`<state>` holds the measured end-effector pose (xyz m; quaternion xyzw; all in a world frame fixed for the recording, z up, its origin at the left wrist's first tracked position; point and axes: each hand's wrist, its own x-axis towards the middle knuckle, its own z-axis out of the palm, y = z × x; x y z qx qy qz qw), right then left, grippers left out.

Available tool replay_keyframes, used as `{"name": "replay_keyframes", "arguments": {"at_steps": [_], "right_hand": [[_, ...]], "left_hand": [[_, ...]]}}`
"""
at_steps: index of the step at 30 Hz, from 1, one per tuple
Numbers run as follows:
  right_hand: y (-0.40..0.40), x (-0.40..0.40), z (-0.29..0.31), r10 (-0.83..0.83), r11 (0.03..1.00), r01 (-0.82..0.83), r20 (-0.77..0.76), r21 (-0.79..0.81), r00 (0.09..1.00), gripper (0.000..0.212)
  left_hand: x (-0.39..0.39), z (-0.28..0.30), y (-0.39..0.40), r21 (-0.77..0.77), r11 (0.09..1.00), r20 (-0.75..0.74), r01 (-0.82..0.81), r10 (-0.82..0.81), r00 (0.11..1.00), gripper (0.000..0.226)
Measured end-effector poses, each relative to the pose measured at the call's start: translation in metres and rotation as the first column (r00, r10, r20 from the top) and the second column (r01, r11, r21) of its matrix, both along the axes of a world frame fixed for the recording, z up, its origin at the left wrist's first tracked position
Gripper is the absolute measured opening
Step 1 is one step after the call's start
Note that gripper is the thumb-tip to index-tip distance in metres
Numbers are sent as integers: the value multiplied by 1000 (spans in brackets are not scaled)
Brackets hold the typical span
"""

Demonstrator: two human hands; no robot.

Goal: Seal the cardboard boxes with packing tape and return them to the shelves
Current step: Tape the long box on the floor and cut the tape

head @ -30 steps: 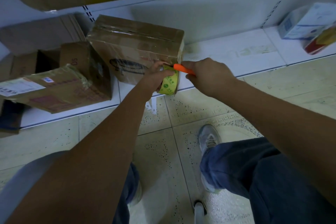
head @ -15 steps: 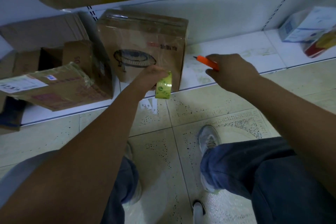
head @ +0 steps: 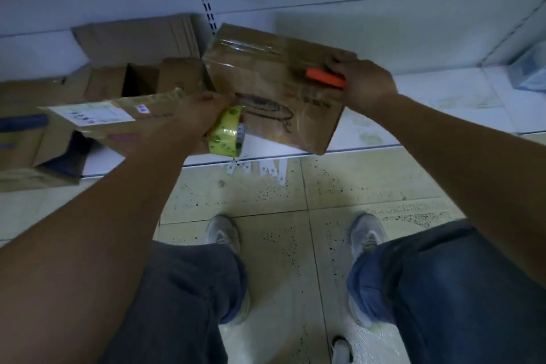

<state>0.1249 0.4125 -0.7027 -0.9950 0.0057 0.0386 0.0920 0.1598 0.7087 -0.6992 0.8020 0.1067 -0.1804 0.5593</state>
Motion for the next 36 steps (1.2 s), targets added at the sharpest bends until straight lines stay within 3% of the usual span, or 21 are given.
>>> {"name": "replay_keyframes", "arguments": {"at_steps": [2, 4, 6, 8, 11, 12, 14, 16, 19, 21, 23, 25, 28, 29, 33, 36], "right_hand": [[-14, -8, 6, 68, 992, -71, -36, -100, 997, 83], [-28, -15, 9, 78, 988, -79, -8, -132, 997, 76], [-39, -21, 10, 73, 991, -63, 83, -119, 994, 64], [-41, -27, 11, 74, 991, -59, 126, -119, 989, 56], [-35, -35, 13, 90, 989, -79, 88, -124, 992, 53], [-32, -37, 13, 92, 993, -88, 52, -84, 994, 51], [-24, -40, 16, -2, 986, 13, -65, 166, 998, 49], [-17, -40, 17, -159, 867, 239, -211, 437, 964, 57], [-11, -41, 21, -216, 678, 396, -347, 619, 912, 54], [-2, -41, 23, -227, 632, 425, -369, 648, 901, 61], [12, -39, 20, -317, 705, 451, -325, 548, 891, 72], [34, -38, 12, -422, 753, 489, -247, 440, 872, 65], [70, -34, 0, -576, 542, 610, -273, 578, 771, 56], [79, -34, -4, -584, 513, 604, -268, 610, 767, 53], [101, -28, 4, -395, 722, 393, -127, 569, 910, 46], [97, -27, 9, -312, 785, 345, -152, 515, 938, 57]], "left_hand": [[0, 8, 8, 56, 992, 30, 116, -118, 993, 20], [1, 22, 20, 100, 981, 31, 167, -171, 985, 33], [2, 33, 30, 77, 988, 53, 133, -137, 989, 33], [3, 44, 37, 30, 996, 115, 82, -85, 990, 19], [4, 53, 46, -14, 999, 207, -32, 34, 978, 10], [4, 56, 48, -45, 997, 213, -65, 74, 974, 10], [4, 61, 52, -117, 986, 220, -122, 145, 965, 11], [4, 63, 57, -129, 981, 246, -144, 173, 954, 10], [5, 55, 58, 22, 993, 300, -114, 102, 949, 20], [1, 44, 54, 150, 988, 303, -41, -6, 953, 20], [-2, 31, 47, 270, 962, 268, 49, -124, 956, 21], [-8, 23, 38, 393, 909, 197, 139, -231, 953, 24], [-13, 14, 30, 391, 895, 93, 217, -272, 958, 17], [-17, 15, 28, 389, 893, 72, 225, -273, 959, 12], [-30, 7, 11, 261, 952, 103, 158, -190, 976, 8], [-43, -8, -16, 113, 992, 125, 52, -66, 990, 17]]}}
